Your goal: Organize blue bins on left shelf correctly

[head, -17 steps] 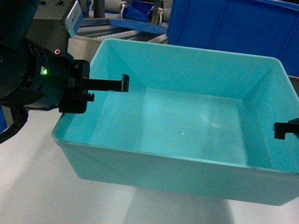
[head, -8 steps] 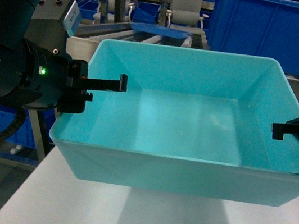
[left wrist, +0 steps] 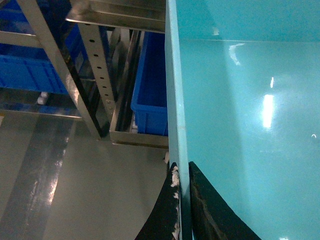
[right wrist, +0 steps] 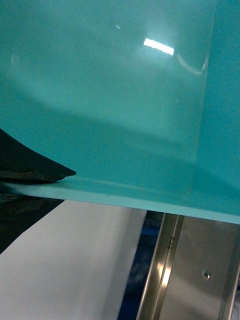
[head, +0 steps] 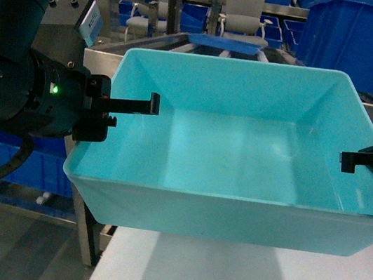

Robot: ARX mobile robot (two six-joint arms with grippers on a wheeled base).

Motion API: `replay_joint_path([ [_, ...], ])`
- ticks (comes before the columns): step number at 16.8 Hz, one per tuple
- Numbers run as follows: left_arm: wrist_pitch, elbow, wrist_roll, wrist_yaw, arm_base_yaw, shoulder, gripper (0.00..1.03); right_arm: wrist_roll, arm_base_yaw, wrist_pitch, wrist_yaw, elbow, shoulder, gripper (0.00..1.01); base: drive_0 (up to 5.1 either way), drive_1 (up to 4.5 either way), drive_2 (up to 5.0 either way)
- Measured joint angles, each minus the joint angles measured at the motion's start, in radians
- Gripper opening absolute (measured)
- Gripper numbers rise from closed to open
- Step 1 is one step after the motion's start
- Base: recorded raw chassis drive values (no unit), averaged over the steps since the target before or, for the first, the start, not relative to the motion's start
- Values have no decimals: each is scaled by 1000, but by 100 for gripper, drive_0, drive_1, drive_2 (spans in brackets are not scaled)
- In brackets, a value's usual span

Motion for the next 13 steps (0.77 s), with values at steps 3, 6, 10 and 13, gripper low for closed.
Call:
replay_joint_path([
  [3, -1, 0, 0, -1, 0, 0, 2, 0, 0, -1, 0, 0, 0, 2, -462, 385, 100],
  [6, 0, 0, 0, 0, 0, 0, 2, 0, 0, -1, 0, 0, 0, 2, -462, 385, 100],
  [10, 0, 0, 0, 0, 0, 0, 2, 0, 0, 0, 0, 0, 0, 2, -489, 151, 336],
  [13, -1, 0, 0, 0, 0, 0, 2, 0, 0, -2, 0, 0, 0, 2, -500, 210, 272],
])
